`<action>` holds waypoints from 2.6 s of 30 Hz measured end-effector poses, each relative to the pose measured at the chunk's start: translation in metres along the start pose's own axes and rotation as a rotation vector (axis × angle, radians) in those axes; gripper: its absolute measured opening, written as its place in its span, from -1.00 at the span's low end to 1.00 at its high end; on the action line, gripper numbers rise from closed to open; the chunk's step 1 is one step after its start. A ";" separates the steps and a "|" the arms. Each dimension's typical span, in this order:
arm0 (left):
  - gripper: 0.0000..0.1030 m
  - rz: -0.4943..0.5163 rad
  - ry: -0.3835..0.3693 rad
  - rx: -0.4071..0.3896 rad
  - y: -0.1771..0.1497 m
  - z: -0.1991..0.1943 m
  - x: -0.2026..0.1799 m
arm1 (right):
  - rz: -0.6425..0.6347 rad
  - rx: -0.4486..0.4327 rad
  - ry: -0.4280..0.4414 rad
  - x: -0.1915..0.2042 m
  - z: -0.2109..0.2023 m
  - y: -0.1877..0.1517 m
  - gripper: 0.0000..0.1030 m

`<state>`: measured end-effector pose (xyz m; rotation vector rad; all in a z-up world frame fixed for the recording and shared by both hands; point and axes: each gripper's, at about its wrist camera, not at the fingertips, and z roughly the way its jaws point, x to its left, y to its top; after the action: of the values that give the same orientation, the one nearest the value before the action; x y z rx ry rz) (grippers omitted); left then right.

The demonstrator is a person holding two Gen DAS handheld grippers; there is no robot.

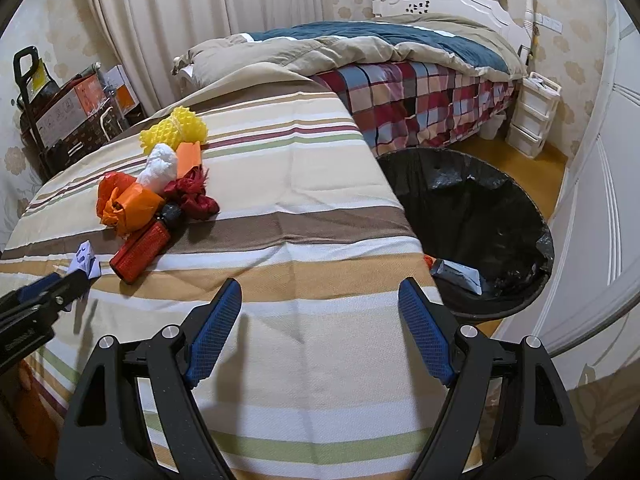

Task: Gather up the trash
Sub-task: 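Move both tools back toward the lavender cloth on the table, then grasp the lavender cloth with the left tool while the right tool grasps the red spray can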

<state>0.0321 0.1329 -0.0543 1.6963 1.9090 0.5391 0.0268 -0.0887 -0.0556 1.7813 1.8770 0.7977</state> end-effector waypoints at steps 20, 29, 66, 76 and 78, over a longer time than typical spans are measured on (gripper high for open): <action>-0.52 0.028 0.027 -0.034 0.002 -0.008 0.031 | -0.141 0.017 0.084 0.079 0.001 -0.002 0.53; -0.52 -0.027 0.037 -0.045 0.005 -0.011 0.064 | -0.159 0.025 0.120 0.114 0.010 0.010 0.53; -0.52 -0.002 0.033 -0.055 0.003 -0.010 0.060 | -0.150 0.049 0.115 0.093 0.017 0.011 -0.55; -0.52 0.029 0.002 -0.070 -0.002 -0.017 0.045 | -0.113 0.025 0.103 0.071 0.002 0.001 -0.55; -0.52 0.037 -0.010 -0.080 -0.003 -0.020 0.039 | -0.109 0.015 0.093 0.066 -0.001 0.000 -0.55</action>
<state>0.0141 0.1721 -0.0457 1.6827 1.8280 0.6119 0.0210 -0.0229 -0.0500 1.6601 2.0257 0.8414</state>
